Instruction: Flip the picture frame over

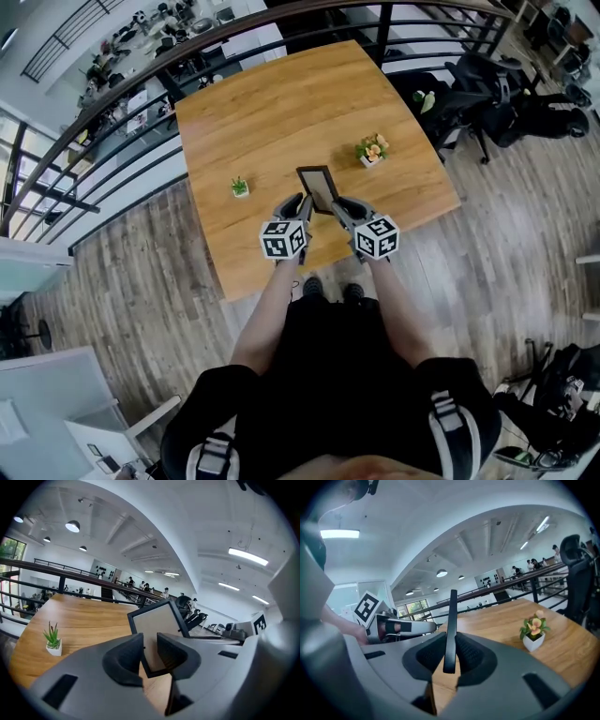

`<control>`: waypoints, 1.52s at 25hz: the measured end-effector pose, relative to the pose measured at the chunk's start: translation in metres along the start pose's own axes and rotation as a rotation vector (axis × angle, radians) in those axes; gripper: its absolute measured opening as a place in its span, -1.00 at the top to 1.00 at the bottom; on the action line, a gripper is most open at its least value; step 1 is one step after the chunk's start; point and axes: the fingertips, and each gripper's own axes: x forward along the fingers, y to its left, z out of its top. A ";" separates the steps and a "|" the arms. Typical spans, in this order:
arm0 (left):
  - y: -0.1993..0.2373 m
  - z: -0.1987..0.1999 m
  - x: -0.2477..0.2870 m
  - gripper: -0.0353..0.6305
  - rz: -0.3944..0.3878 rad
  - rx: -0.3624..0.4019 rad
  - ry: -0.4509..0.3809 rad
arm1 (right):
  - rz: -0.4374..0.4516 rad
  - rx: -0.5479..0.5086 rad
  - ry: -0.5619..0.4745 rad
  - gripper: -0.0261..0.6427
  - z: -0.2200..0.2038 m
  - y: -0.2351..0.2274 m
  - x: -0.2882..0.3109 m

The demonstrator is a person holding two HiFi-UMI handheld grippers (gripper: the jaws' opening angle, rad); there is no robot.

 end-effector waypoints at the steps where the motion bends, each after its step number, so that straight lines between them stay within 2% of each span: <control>1: -0.002 0.003 0.000 0.62 -0.022 -0.004 -0.005 | -0.027 -0.029 0.003 0.70 0.002 0.000 0.004; 5: -0.016 0.015 0.000 0.37 -0.148 -0.012 -0.028 | -0.123 -0.168 0.034 0.70 0.007 0.004 0.015; 7: -0.019 0.021 -0.001 0.31 -0.210 -0.031 -0.037 | -0.151 -0.217 0.039 0.70 0.008 0.009 0.022; 10: -0.014 0.032 -0.004 0.28 -0.259 -0.102 -0.065 | -0.167 -0.276 0.048 0.70 0.007 0.020 0.033; 15: 0.001 0.046 -0.010 0.26 -0.297 -0.262 -0.096 | -0.165 -0.371 0.065 0.70 0.007 0.049 0.048; 21: 0.017 0.045 -0.012 0.25 -0.278 -0.362 -0.085 | -0.229 -0.511 0.110 0.69 0.004 0.061 0.055; 23: 0.024 0.041 -0.013 0.25 -0.261 -0.386 -0.078 | -0.262 -0.605 0.133 0.69 0.002 0.063 0.057; 26: 0.042 0.040 -0.014 0.25 -0.226 -0.477 -0.092 | -0.312 -0.801 0.164 0.68 0.003 0.067 0.064; 28: 0.046 0.043 -0.016 0.26 -0.212 -0.494 -0.102 | -0.330 -0.877 0.173 0.67 0.004 0.070 0.067; 31: 0.051 0.045 -0.014 0.32 -0.193 -0.507 -0.108 | -0.336 -0.922 0.171 0.67 0.007 0.070 0.068; 34: 0.060 0.044 -0.015 0.56 -0.166 -0.526 -0.120 | -0.334 -0.973 0.167 0.66 0.009 0.071 0.071; 38: 0.067 0.046 -0.014 0.56 -0.161 -0.576 -0.133 | -0.333 -1.044 0.172 0.65 0.010 0.074 0.076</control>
